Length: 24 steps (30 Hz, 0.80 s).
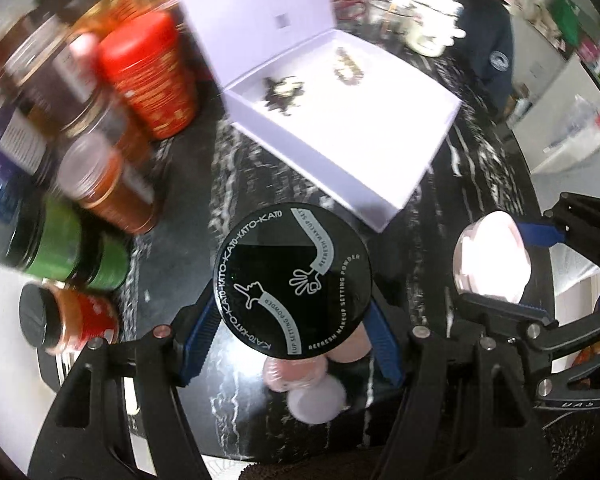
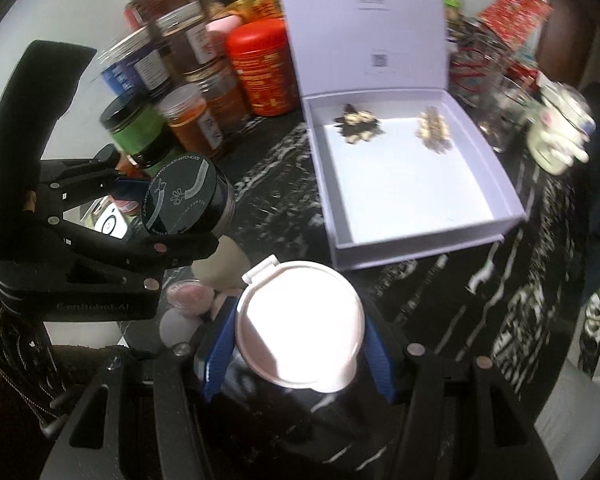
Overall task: Organize objects
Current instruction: 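Carry the black tin with the left tool while the right tool carries the pink jar to the box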
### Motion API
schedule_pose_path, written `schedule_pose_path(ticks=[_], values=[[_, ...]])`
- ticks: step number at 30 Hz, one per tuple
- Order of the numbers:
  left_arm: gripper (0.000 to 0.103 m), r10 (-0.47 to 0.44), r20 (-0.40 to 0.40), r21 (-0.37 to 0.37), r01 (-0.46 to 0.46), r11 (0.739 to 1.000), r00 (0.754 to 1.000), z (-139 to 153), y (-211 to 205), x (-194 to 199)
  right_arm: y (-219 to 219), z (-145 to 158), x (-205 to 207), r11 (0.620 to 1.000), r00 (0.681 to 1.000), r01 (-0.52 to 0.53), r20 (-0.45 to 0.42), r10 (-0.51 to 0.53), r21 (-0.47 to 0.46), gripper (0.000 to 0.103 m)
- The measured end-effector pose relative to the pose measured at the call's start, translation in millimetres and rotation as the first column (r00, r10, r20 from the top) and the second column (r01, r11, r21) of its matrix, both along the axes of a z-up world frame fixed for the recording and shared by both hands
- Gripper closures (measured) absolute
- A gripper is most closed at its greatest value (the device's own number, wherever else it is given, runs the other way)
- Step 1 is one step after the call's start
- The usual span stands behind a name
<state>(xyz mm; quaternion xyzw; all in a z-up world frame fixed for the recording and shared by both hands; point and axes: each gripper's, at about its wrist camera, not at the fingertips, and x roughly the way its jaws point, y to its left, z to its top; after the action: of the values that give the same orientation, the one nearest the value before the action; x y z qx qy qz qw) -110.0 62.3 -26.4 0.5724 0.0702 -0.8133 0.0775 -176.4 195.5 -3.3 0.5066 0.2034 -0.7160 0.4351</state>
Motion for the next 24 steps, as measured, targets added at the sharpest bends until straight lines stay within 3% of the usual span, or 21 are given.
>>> schedule_pose_path(ticks=[15,24], values=[[0.037,-0.201,0.027,0.019,0.201,0.979,0.979,-9,56,-43,46,-7,-21,0.986,0.986,0.165,0.020,-0.165,0.028,0.043],[0.037,-0.254,0.054,0.029,0.253,0.967,0.966,-17,66,-65,46,-15,-44,0.979,0.979,0.198,0.036,-0.200,0.046,0.043]])
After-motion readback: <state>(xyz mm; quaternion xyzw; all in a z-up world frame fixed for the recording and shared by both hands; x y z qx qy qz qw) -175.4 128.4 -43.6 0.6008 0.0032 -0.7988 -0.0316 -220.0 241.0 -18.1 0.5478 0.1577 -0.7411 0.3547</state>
